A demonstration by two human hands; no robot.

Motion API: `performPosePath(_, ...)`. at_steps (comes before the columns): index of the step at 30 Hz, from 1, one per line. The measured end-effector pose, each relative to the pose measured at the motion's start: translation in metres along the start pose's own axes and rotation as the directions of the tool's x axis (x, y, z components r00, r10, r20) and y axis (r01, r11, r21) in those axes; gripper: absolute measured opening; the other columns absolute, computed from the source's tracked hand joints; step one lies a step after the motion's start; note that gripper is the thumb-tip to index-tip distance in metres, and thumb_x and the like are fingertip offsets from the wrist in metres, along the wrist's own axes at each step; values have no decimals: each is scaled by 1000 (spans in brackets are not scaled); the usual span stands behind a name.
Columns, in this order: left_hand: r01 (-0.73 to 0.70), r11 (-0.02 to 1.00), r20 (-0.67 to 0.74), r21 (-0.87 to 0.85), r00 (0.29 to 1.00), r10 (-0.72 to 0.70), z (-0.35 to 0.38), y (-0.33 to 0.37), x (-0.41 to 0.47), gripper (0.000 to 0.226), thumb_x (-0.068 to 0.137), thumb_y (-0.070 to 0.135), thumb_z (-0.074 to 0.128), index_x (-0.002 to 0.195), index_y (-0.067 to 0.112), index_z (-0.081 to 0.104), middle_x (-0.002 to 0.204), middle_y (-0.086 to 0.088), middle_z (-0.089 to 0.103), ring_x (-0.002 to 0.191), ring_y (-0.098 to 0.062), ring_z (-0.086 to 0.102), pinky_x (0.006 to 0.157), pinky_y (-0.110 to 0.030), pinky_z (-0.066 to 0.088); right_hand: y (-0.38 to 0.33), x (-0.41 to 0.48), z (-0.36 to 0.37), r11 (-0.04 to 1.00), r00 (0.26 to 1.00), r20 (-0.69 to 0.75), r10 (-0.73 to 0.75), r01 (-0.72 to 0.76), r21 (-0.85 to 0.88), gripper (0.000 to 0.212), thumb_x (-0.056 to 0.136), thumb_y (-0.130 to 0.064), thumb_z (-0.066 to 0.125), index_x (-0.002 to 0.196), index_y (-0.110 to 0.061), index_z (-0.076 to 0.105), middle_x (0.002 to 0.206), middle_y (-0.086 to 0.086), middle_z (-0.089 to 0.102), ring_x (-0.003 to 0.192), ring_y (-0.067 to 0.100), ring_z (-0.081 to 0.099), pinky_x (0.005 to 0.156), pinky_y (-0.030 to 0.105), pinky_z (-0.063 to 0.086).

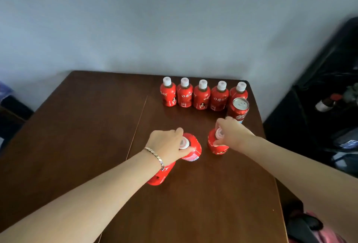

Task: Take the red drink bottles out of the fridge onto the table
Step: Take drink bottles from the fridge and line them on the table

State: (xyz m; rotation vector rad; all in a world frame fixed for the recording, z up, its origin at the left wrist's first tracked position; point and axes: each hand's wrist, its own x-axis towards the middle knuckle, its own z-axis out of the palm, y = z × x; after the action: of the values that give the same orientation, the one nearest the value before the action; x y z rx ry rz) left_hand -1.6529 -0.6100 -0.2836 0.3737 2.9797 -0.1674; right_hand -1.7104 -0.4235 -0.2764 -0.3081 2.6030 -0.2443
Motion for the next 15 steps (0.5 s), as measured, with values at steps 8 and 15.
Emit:
performPosePath(8, -55, 998, 79, 2, 995, 55, 27, -24, 72, 56, 91, 61, 35, 122, 16, 42, 112, 0, 63, 93, -20, 65, 68, -28, 45, 11, 100, -37, 994, 975, -201, 95, -82, 72, 34, 86, -32, 65, 109, -8, 59, 104, 11, 63, 96, 25, 61, 70, 30, 45)
performPosePath(15, -139, 990, 35, -19, 990, 140, 43, -36, 113, 57, 91, 60, 37, 124, 14, 42, 112, 0, 62, 95, -20, 64, 72, -29, 48, 16, 118, -28, 976, 930, -356, 86, -150, -156, 40, 90, -23, 57, 128, -15, 50, 131, 10, 43, 118, 26, 46, 91, 33, 41)
